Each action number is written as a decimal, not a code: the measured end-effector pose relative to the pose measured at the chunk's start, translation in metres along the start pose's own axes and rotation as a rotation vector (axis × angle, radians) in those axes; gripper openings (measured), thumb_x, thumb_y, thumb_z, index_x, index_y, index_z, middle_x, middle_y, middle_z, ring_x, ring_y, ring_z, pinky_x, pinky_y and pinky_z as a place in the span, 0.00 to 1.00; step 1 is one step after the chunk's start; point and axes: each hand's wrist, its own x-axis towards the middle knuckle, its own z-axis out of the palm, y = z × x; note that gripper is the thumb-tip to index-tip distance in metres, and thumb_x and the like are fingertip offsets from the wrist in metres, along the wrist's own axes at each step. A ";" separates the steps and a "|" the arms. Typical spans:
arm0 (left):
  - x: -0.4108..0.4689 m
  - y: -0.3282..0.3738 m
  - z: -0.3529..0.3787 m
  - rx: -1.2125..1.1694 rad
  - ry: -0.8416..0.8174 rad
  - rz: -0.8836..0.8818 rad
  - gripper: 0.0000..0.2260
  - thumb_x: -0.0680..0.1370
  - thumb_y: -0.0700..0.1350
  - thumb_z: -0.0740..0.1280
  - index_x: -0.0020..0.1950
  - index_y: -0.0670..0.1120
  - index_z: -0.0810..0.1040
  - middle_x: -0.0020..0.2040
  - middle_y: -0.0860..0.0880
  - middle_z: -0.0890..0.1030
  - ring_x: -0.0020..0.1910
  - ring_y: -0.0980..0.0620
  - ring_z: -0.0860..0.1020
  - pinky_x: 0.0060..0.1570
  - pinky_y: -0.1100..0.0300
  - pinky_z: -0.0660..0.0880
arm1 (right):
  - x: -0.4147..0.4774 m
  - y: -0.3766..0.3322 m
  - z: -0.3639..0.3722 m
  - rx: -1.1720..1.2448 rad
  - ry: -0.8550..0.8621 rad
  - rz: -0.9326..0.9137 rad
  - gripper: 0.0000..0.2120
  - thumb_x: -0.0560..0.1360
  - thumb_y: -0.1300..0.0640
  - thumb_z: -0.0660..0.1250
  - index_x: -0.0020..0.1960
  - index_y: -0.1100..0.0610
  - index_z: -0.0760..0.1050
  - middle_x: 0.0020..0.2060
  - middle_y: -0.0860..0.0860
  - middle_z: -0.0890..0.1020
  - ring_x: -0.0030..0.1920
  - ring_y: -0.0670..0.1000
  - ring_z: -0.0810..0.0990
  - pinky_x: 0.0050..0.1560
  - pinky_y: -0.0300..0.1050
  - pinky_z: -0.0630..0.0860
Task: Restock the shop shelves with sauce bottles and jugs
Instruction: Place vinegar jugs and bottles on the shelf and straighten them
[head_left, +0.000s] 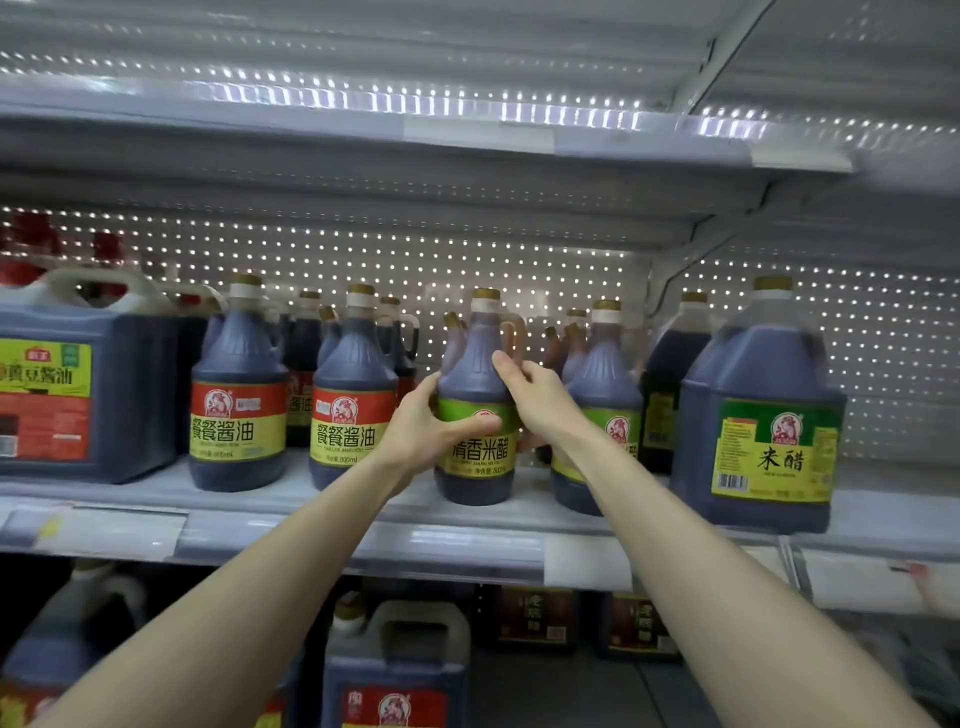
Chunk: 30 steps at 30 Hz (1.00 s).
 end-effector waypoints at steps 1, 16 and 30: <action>0.001 -0.002 0.000 -0.002 0.002 -0.001 0.27 0.66 0.46 0.78 0.62 0.49 0.73 0.53 0.50 0.82 0.51 0.53 0.82 0.50 0.57 0.79 | 0.000 0.002 0.001 -0.008 0.003 0.007 0.24 0.80 0.41 0.55 0.66 0.58 0.71 0.60 0.55 0.78 0.58 0.57 0.77 0.59 0.60 0.76; -0.023 -0.008 0.001 -0.099 0.017 -0.064 0.17 0.79 0.47 0.65 0.67 0.50 0.68 0.55 0.50 0.79 0.50 0.56 0.78 0.38 0.66 0.73 | -0.025 0.045 0.032 0.173 0.070 0.073 0.20 0.81 0.42 0.51 0.69 0.48 0.68 0.64 0.50 0.75 0.65 0.54 0.73 0.68 0.58 0.68; -0.032 -0.001 -0.002 -0.138 -0.086 -0.095 0.14 0.81 0.45 0.62 0.65 0.56 0.67 0.51 0.54 0.79 0.49 0.60 0.78 0.39 0.65 0.75 | -0.034 0.043 0.029 0.102 0.114 0.036 0.16 0.83 0.46 0.52 0.65 0.49 0.69 0.55 0.48 0.76 0.61 0.52 0.75 0.65 0.56 0.72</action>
